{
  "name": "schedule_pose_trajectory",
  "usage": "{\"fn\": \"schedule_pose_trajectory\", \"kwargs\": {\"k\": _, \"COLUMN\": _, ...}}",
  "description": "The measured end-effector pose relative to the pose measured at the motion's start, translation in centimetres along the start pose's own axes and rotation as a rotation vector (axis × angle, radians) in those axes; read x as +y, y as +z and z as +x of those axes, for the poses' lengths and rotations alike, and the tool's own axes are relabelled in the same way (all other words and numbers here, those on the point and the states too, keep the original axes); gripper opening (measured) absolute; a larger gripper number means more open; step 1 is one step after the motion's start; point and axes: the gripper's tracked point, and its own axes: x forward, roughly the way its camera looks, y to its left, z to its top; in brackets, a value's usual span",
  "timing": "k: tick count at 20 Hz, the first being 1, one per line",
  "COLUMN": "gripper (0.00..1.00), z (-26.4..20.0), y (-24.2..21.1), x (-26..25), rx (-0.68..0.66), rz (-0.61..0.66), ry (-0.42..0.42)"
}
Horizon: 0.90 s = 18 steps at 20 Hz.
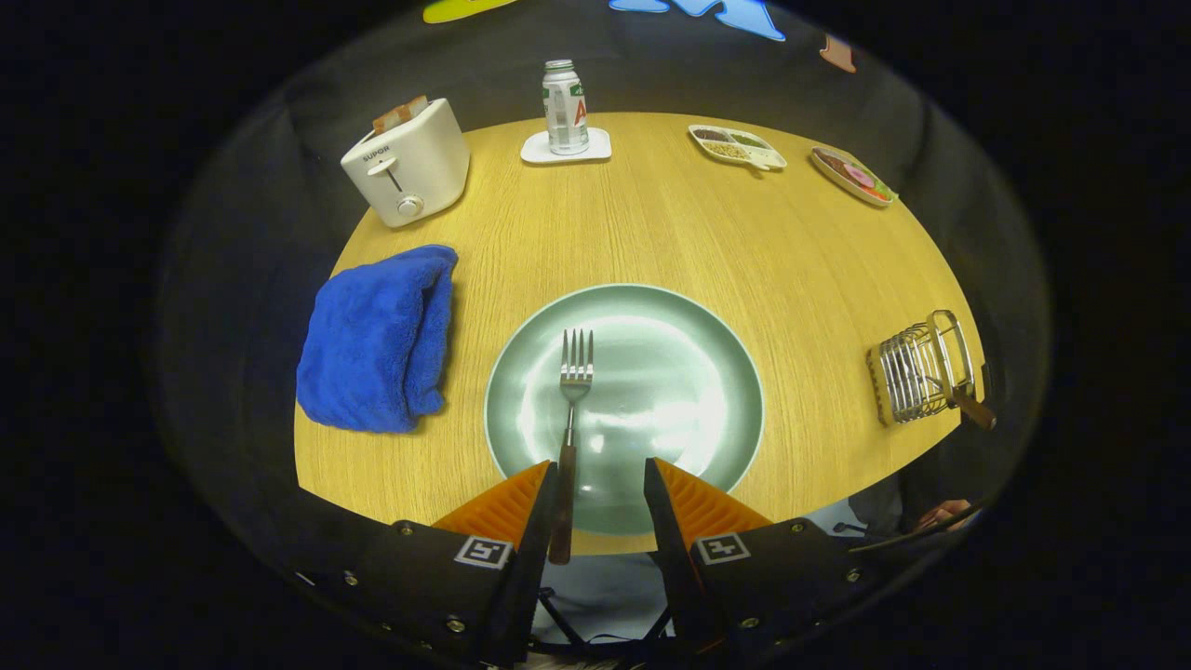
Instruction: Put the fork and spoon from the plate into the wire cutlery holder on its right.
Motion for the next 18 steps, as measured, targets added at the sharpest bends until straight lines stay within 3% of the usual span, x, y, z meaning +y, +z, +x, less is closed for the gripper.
{"fn": "schedule_pose_trajectory", "kwargs": {"k": 9, "gripper": 0.57, "z": 3.7, "y": -2.2, "x": 1.0, "rx": 0.084, "rz": 0.007, "ry": 0.040}}
{"fn": "schedule_pose_trajectory", "kwargs": {"k": 11, "gripper": 0.29, "z": 4.4, "y": -2.7, "x": 1.3, "rx": 0.106, "rz": 0.003, "ry": 0.038}}
{"fn": "schedule_pose_trajectory", "kwargs": {"k": 12, "gripper": 0.29, "z": 4.8, "y": -2.7, "x": 1.2, "rx": 0.107, "rz": -0.007, "ry": 0.044}}
{"fn": "schedule_pose_trajectory", "kwargs": {"k": 13, "gripper": 0.11, "z": 4.4, "y": -2.7, "x": 1.2, "rx": 0.102, "rz": -0.015, "ry": 0.037}}
{"fn": "schedule_pose_trajectory", "kwargs": {"k": 18, "gripper": 0.04, "z": 4.3, "y": -2.3, "x": 0.6, "rx": 0.074, "rz": -0.039, "ry": 0.013}}
